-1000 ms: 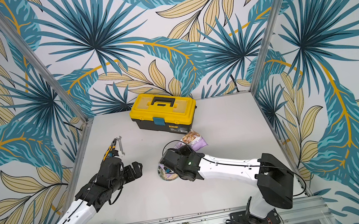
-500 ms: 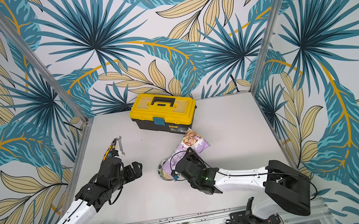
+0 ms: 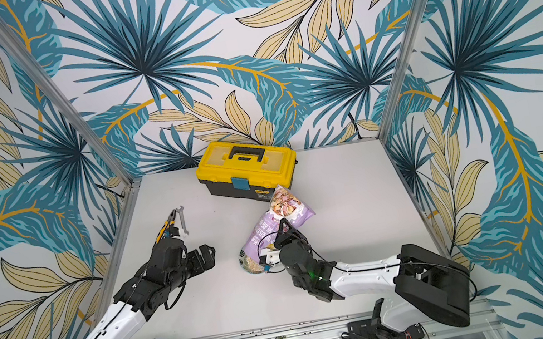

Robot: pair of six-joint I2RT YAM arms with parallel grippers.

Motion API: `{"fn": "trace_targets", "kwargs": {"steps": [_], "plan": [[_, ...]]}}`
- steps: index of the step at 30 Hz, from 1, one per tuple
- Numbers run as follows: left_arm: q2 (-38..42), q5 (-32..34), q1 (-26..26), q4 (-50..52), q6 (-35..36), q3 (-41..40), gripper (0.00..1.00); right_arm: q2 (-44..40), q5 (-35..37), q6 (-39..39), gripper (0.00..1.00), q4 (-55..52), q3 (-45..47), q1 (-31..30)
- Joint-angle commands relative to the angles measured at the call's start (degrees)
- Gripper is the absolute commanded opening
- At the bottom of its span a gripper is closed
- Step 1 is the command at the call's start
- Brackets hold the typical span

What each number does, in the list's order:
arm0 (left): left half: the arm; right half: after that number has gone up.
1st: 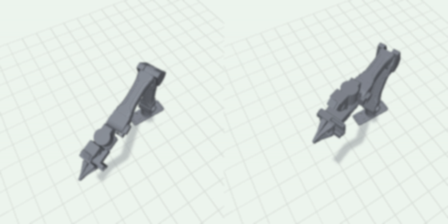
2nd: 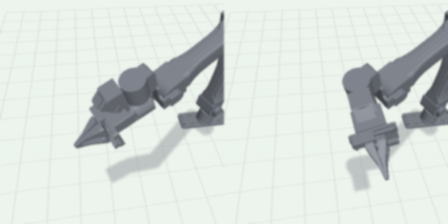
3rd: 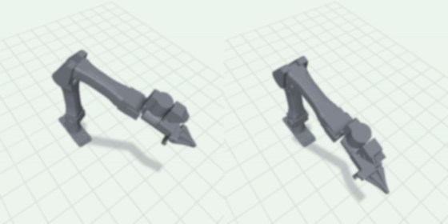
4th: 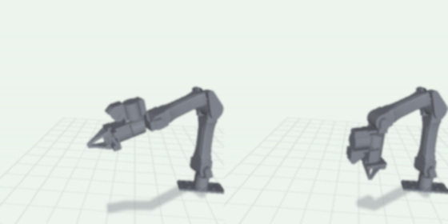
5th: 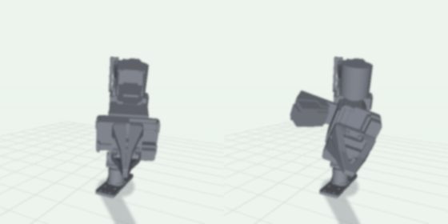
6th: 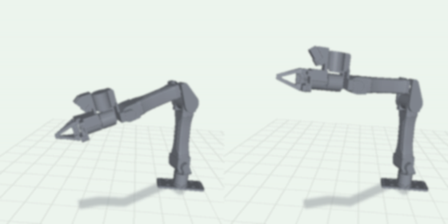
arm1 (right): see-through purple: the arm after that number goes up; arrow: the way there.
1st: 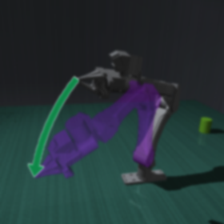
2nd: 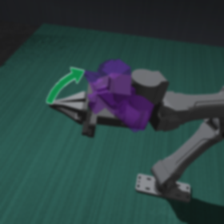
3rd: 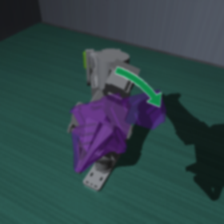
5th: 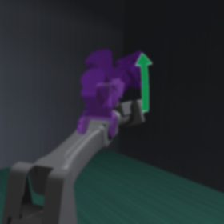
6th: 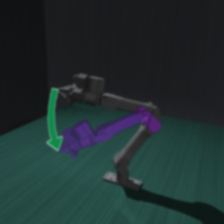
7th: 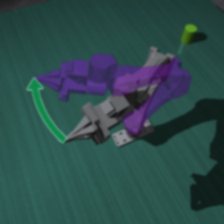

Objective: Pour the oats into the breakfast bowl
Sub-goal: Pour the oats into the bowl.

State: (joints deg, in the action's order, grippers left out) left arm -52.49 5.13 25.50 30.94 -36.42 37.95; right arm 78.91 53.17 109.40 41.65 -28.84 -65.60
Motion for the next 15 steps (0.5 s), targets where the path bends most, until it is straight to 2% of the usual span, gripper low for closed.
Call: {"fn": "trace_targets", "kwargs": {"steps": [1, 5, 9, 15], "plan": [[-0.24, 0.59, -0.27, 0.15, 0.67, -0.07, 0.99, -3.30, -0.25, 5.10, 0.00, 11.17, 0.93, 0.13], [-0.31, 0.59, -0.29, 0.31, 0.81, -0.16, 0.99, -3.85, -1.06, 8.13, 0.00, 12.45, 2.60, 0.12], [-0.34, 0.59, -0.29, 0.10, 0.84, -0.25, 0.99, -3.21, -2.02, 13.25, 0.00, 19.14, 4.75, 0.12], [-0.27, 0.59, -0.27, 0.34, 0.92, -0.33, 0.99, -1.89, -2.07, 15.59, 0.00, 21.98, 4.36, 0.17]]}}
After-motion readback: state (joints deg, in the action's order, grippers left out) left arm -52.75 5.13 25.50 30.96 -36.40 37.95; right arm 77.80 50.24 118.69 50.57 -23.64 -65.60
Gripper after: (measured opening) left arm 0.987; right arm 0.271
